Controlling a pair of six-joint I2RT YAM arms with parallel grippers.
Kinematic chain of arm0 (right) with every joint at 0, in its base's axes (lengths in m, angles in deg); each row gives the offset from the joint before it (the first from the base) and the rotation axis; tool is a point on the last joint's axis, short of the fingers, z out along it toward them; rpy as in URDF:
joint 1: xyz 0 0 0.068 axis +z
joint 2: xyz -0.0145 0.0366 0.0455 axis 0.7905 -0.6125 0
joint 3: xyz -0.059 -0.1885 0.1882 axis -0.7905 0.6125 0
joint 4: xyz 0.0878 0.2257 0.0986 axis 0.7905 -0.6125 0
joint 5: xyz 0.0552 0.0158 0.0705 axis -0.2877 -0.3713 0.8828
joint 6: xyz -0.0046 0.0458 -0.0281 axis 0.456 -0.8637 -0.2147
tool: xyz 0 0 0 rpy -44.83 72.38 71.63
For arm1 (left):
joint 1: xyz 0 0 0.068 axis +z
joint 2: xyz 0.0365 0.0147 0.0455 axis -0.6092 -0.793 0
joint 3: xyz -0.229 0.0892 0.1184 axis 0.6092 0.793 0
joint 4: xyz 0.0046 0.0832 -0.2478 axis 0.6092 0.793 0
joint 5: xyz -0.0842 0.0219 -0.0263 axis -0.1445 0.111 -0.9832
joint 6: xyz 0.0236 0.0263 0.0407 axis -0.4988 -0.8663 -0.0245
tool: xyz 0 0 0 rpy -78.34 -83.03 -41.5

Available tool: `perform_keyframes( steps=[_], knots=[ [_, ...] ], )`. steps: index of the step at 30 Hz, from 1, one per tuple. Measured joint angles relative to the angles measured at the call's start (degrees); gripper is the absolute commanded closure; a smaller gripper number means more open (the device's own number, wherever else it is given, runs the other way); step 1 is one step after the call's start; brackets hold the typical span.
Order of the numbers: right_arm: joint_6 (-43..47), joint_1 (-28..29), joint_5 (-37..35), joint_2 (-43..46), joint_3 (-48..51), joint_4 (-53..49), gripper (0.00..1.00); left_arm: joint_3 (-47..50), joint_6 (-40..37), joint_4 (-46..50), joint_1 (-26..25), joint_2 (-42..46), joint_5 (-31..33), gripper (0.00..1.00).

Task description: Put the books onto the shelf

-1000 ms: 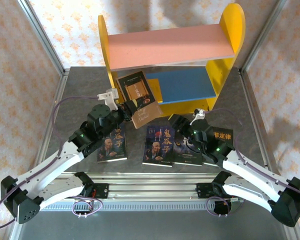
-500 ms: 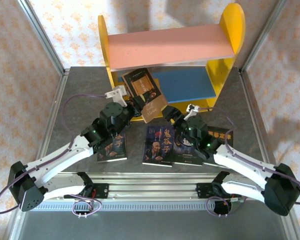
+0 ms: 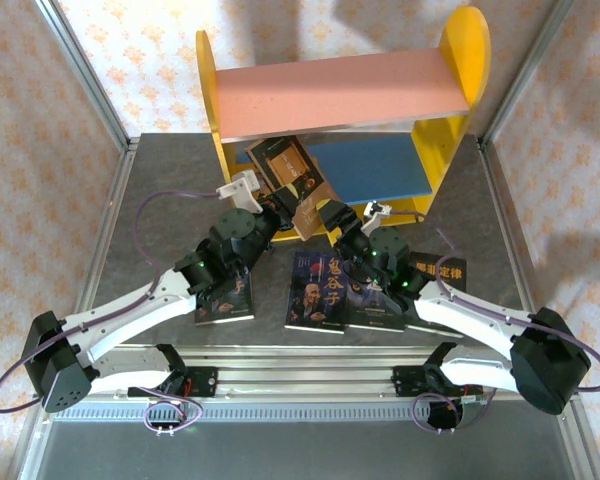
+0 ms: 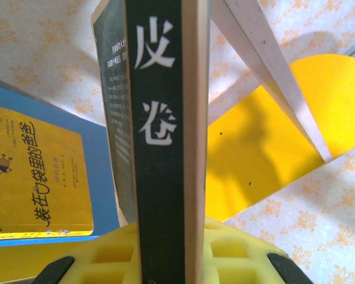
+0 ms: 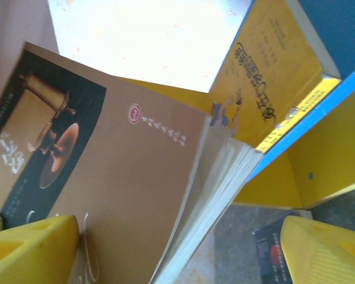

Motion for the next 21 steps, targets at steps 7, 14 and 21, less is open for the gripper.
perform_keyframes(
  steps=[7, 14, 21],
  knots=[
    [-3.58, 1.86, -2.32, -0.11, 0.0, 2.86, 0.29, 0.04, 0.24, -2.78, -1.31, -1.22, 2.43, 1.0],
    [-4.87, 2.12, -3.23, -0.63, 0.0, 4.42, 0.42, 0.17, 0.15, -3.65, -2.21, -1.75, 4.55, 1.0],
    [-4.87, 2.12, -4.09, -0.63, 0.0, 5.07, 0.51, 0.22, 0.2, -4.76, -2.56, -2.38, 5.57, 1.0]
  ],
)
